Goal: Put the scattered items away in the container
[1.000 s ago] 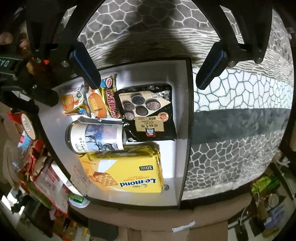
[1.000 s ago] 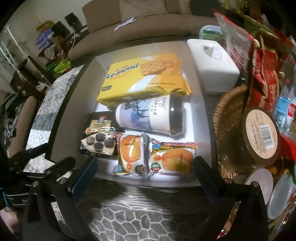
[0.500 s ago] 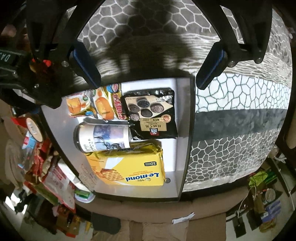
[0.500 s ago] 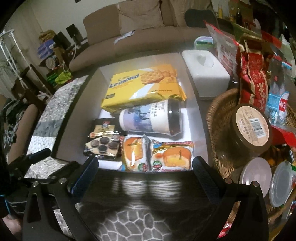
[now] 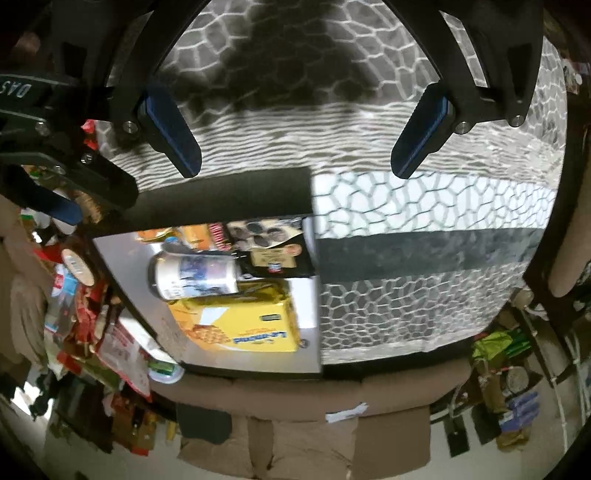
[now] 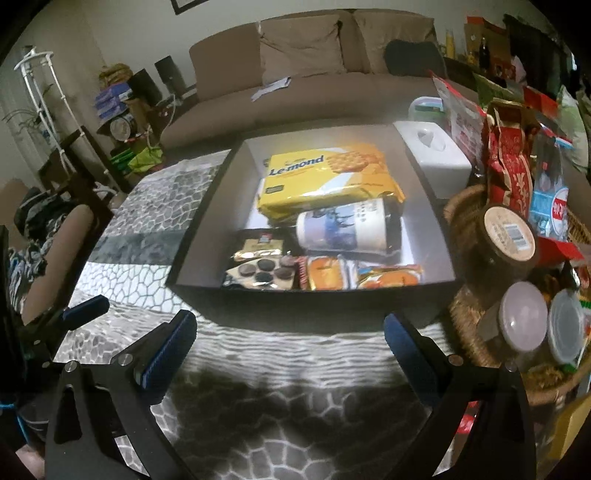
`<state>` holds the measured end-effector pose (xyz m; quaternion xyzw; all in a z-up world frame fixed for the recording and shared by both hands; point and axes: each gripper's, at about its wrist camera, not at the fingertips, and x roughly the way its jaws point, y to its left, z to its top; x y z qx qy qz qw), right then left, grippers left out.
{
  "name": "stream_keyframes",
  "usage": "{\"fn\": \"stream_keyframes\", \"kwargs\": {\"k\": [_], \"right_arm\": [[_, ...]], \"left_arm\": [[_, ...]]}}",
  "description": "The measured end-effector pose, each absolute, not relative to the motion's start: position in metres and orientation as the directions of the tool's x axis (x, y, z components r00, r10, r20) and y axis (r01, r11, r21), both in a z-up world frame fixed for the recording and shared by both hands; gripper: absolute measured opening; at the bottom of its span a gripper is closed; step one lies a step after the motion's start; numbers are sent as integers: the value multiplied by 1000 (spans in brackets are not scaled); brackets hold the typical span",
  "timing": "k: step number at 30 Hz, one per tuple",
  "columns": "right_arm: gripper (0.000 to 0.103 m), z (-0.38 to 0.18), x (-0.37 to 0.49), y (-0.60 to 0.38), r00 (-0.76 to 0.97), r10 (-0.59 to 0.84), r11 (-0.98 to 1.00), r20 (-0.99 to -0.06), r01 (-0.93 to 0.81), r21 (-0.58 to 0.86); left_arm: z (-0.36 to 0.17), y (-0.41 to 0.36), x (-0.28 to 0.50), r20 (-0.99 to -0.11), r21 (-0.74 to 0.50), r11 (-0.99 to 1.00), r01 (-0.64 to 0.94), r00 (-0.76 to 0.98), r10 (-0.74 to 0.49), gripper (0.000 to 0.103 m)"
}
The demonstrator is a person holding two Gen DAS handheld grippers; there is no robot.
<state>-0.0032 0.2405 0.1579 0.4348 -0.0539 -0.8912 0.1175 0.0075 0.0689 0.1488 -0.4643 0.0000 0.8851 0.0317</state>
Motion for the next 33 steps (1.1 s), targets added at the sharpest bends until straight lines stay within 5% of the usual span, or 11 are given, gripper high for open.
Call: {"fn": "stream_keyframes", "kwargs": {"k": [15, 33], "right_arm": [[103, 53, 18, 165, -600, -179, -984, -780, 93, 154], [103, -4, 9, 138, -597, -94, -995, -797, 78, 58]], "left_arm": [[56, -36, 36, -830, 31, -994, 107, -552, -85, 103], [-5, -76, 32, -832, -4, -991, 134, -550, -71, 103]]}}
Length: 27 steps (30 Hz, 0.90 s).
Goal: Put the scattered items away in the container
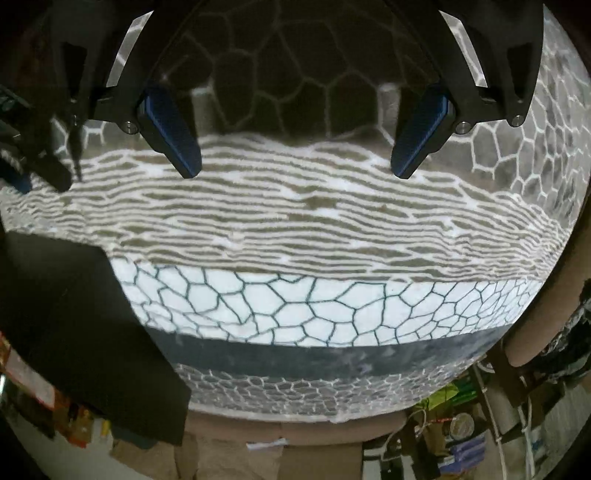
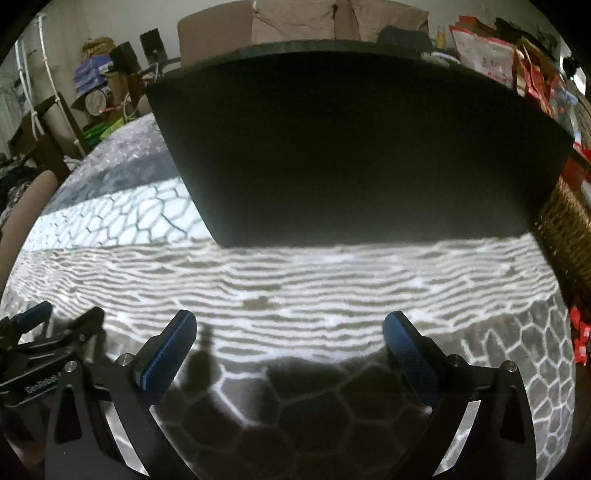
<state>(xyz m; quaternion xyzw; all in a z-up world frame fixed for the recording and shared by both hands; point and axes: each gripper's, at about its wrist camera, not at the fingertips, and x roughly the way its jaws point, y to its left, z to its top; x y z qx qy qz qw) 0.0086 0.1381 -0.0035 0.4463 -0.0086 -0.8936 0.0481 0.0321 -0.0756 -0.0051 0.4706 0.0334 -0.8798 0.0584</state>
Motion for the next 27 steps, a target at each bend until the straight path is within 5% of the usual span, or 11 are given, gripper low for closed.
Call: {"fn": "stream_keyframes", "kwargs": {"k": [27], "right_arm": [[103, -6, 5, 129, -594, -36, -997, -804, 79, -14]], "left_arm": [[-7, -76, 35, -823, -7, -992, 129, -564, -68, 103]]}}
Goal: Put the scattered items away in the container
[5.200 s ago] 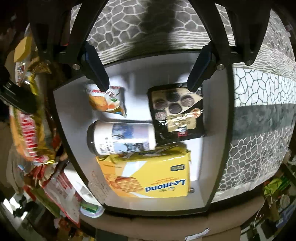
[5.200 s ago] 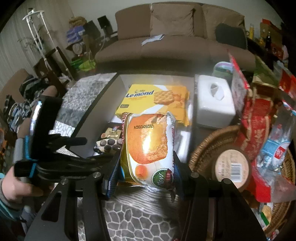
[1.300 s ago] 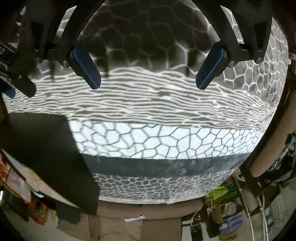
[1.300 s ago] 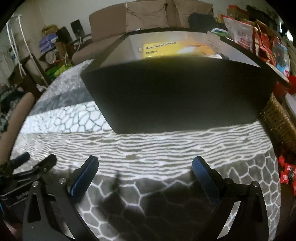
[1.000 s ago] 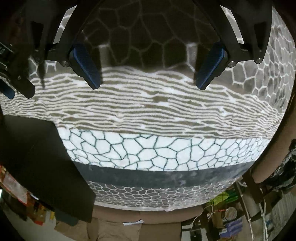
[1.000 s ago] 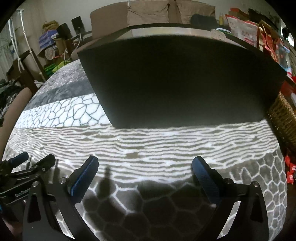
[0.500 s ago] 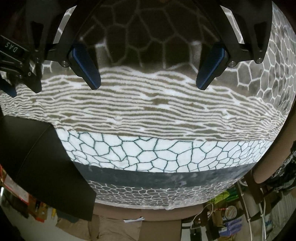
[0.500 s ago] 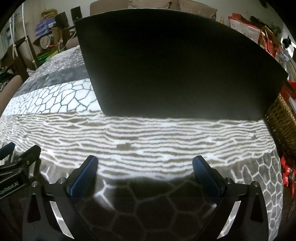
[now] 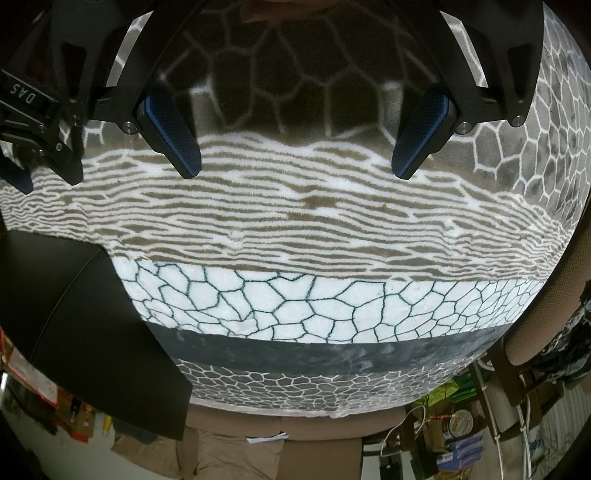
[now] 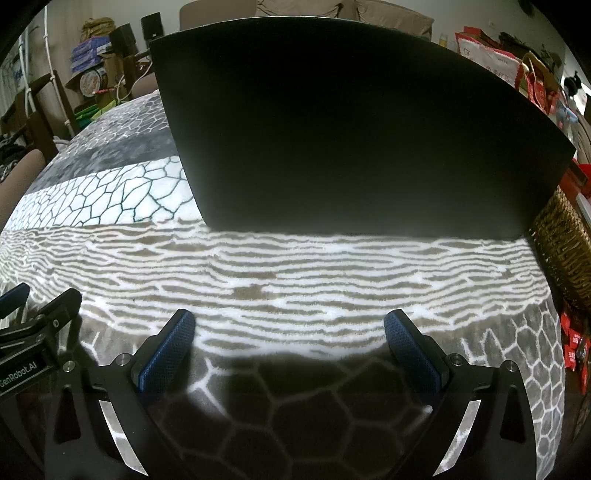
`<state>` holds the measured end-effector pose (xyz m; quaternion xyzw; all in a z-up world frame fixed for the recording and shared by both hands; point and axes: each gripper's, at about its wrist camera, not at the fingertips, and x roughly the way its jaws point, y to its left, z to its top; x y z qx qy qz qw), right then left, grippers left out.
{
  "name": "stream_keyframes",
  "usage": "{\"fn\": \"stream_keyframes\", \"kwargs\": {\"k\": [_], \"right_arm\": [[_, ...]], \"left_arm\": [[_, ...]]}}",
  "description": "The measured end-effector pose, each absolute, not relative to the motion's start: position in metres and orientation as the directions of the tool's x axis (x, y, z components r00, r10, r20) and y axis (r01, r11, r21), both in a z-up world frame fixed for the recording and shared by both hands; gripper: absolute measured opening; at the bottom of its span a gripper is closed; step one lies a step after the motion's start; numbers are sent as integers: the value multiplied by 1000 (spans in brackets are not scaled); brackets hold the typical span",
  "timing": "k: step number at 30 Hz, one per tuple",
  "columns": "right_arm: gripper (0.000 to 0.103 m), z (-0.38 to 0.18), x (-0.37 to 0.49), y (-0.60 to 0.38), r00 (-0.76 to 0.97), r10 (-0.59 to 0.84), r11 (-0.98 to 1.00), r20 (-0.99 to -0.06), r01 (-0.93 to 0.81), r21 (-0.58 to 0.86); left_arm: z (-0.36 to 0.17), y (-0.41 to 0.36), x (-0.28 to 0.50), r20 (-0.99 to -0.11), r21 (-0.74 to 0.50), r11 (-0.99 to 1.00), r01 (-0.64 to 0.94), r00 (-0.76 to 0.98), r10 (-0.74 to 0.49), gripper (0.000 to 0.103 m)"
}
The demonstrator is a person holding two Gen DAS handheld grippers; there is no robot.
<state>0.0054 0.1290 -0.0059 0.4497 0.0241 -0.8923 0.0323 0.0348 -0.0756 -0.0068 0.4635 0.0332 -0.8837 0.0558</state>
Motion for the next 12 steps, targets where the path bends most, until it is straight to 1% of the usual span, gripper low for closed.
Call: {"fn": "stream_keyframes", "kwargs": {"k": [12], "right_arm": [[103, -6, 6, 129, -594, -36, -997, -804, 79, -14]], "left_arm": [[-7, -76, 35, -823, -7, -992, 129, -564, -68, 103]]}}
